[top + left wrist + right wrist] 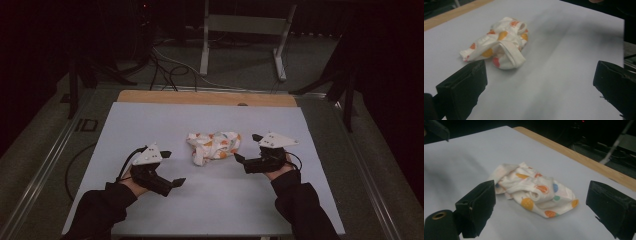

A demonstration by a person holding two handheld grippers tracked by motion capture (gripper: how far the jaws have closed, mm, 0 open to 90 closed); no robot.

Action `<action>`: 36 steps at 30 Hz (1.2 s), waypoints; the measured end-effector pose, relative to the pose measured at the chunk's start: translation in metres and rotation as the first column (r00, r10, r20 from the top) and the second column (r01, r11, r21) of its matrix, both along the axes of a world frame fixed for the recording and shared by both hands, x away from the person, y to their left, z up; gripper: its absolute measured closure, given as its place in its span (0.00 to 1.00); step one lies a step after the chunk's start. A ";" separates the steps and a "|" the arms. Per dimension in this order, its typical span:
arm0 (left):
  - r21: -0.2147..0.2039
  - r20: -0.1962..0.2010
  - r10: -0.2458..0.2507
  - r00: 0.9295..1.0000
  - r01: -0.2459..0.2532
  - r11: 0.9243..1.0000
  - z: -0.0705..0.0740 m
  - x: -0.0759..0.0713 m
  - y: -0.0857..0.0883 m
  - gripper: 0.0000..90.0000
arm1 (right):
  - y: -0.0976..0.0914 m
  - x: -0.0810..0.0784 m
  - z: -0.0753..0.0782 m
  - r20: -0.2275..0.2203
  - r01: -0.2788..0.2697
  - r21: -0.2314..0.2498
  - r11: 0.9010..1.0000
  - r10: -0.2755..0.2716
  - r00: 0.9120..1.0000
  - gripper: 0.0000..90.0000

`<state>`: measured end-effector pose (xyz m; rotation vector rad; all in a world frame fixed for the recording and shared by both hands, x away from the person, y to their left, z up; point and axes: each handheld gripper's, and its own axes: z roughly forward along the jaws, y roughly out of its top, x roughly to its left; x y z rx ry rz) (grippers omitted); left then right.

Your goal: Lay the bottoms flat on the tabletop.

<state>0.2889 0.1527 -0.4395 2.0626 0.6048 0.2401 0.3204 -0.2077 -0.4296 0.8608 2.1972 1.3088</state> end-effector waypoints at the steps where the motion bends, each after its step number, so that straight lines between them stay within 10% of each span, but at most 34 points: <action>1: -0.001 -0.002 0.004 1.000 -0.004 1.000 0.000 0.002 -0.002 0.00 | 0.001 0.001 -0.001 0.003 0.011 0.001 1.000 -0.011 1.000 0.10; 16: 0.020 -0.035 0.132 0.991 -0.131 0.991 -0.020 0.032 -0.035 0.00 | 0.017 0.018 -0.027 -0.054 0.164 -0.015 0.986 -0.164 0.985 0.10; 26: 0.057 0.027 0.187 0.982 -0.188 0.980 -0.035 0.040 -0.054 0.00 | 0.037 0.021 -0.053 -0.138 0.120 -0.040 0.992 -0.124 0.983 0.10; 36: 0.108 -0.030 0.212 0.977 -0.207 0.972 -0.055 0.046 -0.066 0.06 | 0.059 0.022 -0.076 -0.213 0.080 -0.118 0.990 -0.103 0.972 0.10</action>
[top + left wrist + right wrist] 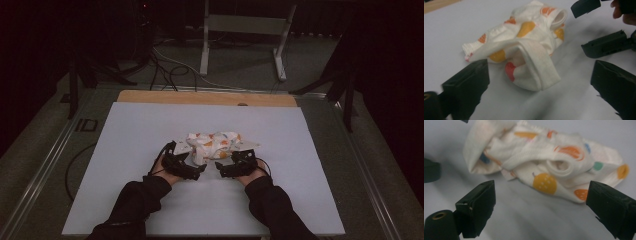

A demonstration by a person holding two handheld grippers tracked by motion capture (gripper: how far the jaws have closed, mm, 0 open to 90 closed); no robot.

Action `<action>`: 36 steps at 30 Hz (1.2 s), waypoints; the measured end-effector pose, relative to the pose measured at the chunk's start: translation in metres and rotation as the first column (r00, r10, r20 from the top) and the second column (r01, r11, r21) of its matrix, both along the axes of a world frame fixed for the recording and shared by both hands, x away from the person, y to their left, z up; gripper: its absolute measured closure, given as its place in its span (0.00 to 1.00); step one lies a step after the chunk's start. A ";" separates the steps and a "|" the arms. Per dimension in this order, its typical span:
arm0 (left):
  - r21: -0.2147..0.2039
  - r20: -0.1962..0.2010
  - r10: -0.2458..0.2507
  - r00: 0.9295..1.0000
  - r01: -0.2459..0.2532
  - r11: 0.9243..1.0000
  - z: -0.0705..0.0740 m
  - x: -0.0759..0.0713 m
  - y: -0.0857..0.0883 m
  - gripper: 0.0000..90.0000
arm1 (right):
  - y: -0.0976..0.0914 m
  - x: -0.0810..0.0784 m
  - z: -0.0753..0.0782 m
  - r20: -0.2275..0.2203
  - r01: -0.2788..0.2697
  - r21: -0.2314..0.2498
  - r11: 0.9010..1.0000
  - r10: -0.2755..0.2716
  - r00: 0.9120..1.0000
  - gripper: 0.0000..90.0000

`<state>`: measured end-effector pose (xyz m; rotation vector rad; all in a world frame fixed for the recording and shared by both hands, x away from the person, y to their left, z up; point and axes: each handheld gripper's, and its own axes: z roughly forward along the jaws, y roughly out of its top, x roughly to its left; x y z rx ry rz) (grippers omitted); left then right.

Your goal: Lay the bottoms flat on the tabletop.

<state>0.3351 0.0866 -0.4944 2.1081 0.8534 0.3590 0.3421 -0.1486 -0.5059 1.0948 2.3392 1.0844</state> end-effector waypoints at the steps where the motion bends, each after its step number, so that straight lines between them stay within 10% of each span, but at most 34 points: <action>1: -0.004 -0.007 0.000 1.000 0.000 1.000 -0.001 0.000 -0.001 0.08 | 0.002 0.000 -0.001 -0.001 -0.004 -0.014 1.000 0.004 1.000 0.13; 13: 0.013 -0.020 -0.021 1.000 0.021 1.000 -0.009 0.001 -0.010 0.53 | 0.021 0.006 -0.008 0.027 0.029 -0.092 0.995 -0.027 0.999 0.52; 20: -0.003 0.007 0.020 1.000 -0.020 1.000 -0.005 0.001 -0.002 0.84 | 0.016 0.008 -0.008 0.032 0.060 -0.148 0.987 -0.056 0.998 0.93; 36: -0.021 0.026 0.052 0.998 -0.051 0.998 0.012 0.005 0.020 0.95 | -0.011 0.004 0.008 0.065 0.066 -0.116 0.991 -0.059 0.996 0.96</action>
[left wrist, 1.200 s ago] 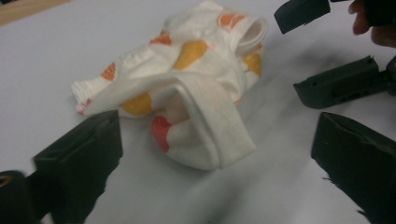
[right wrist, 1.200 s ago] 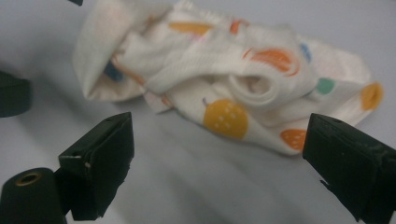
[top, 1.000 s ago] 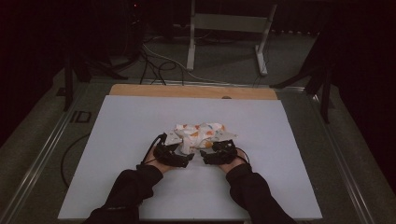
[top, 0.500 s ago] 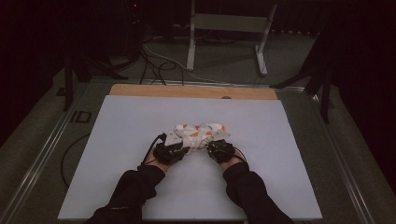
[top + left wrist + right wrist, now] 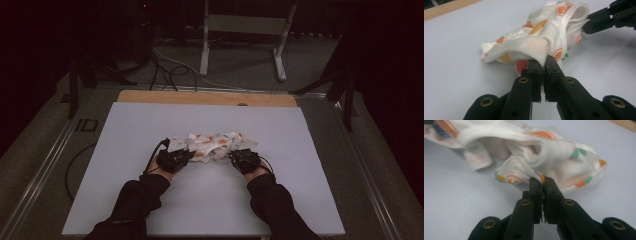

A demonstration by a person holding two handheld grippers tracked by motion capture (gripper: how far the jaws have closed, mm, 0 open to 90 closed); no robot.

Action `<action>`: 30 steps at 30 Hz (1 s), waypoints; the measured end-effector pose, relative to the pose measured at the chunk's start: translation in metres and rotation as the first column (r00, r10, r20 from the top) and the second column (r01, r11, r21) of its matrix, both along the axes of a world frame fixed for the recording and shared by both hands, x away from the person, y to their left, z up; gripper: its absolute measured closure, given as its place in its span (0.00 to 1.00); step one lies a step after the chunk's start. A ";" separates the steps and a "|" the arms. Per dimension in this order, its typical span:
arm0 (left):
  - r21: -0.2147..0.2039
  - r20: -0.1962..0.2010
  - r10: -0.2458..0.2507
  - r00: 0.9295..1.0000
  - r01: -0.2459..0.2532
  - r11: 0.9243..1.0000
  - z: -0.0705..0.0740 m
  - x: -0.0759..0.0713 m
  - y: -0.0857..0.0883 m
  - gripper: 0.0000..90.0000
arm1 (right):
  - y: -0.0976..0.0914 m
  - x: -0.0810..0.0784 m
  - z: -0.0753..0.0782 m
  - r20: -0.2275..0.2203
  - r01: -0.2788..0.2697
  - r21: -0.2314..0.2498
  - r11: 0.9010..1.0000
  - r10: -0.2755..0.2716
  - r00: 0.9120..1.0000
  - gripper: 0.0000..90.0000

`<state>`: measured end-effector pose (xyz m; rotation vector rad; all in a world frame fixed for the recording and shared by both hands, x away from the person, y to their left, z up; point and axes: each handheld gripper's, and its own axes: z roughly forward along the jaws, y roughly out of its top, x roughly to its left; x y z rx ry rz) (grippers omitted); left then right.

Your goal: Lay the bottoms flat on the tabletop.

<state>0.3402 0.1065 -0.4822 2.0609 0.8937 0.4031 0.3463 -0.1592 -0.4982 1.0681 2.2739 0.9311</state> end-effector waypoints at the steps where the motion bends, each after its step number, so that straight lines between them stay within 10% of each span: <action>1: -0.002 0.005 0.003 1.000 -0.003 1.000 0.002 0.001 0.001 0.95 | -0.002 0.000 0.002 0.003 0.003 0.007 1.000 -0.003 1.000 0.96; 21: 0.010 0.041 0.072 0.997 -0.072 0.997 0.025 0.009 0.042 0.96 | -0.059 0.010 0.043 0.094 0.133 0.104 0.986 -0.142 0.985 0.96; 30: 0.022 0.009 0.027 1.000 -0.027 0.999 0.015 -0.006 0.051 0.96 | -0.075 -0.007 0.033 0.080 0.121 0.088 0.989 -0.129 0.988 0.96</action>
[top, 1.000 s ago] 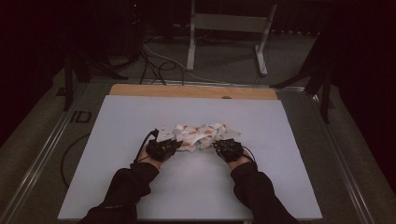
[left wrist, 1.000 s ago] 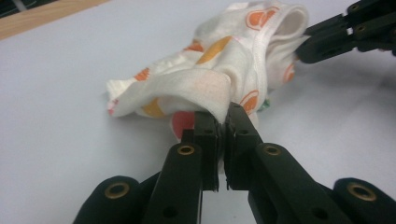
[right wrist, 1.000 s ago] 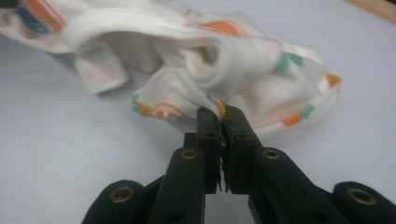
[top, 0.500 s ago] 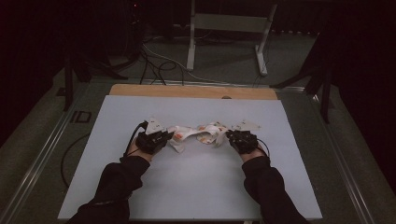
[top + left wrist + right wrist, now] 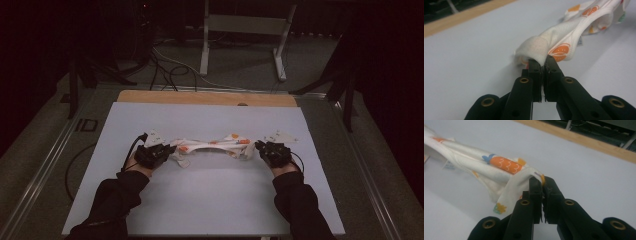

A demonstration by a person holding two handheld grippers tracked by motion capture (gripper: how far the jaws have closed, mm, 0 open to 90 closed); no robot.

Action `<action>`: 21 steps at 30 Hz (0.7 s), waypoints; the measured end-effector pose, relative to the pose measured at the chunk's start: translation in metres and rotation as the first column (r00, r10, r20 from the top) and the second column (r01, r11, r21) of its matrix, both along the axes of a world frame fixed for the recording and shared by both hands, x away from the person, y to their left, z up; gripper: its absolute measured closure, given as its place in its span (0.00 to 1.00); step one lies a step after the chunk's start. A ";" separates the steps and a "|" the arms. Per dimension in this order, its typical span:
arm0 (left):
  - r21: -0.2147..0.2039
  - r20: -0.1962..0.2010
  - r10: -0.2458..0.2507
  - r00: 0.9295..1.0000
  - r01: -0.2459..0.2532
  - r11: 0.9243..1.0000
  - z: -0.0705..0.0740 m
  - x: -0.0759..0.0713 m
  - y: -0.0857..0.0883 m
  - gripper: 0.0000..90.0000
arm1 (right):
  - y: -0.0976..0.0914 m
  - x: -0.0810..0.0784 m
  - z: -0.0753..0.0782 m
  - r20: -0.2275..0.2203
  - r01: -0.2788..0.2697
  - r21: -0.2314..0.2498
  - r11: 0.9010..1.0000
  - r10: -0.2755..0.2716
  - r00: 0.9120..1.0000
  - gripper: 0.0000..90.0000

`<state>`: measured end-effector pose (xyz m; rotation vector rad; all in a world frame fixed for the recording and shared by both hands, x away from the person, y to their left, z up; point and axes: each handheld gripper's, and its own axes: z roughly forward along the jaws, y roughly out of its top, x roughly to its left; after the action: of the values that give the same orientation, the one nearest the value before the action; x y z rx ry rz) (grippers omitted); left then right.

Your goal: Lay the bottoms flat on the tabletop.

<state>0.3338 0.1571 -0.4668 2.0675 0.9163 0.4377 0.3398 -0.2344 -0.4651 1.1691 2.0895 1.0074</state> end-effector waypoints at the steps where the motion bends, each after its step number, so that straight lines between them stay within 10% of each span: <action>1: 0.004 -0.013 -0.010 1.000 0.010 1.000 -0.002 -0.003 0.001 0.96 | 0.000 -0.003 -0.002 -0.004 -0.007 -0.006 1.000 0.007 1.000 0.96; 21: 0.032 -0.106 -0.135 0.985 0.139 0.990 -0.026 -0.045 0.008 0.95 | -0.013 -0.056 -0.019 -0.063 -0.103 -0.010 0.995 0.102 0.993 0.95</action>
<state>0.2892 0.1648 -0.4927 2.1906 0.8248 0.2794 0.2843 -0.2473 -0.4840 1.1099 2.2219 1.0138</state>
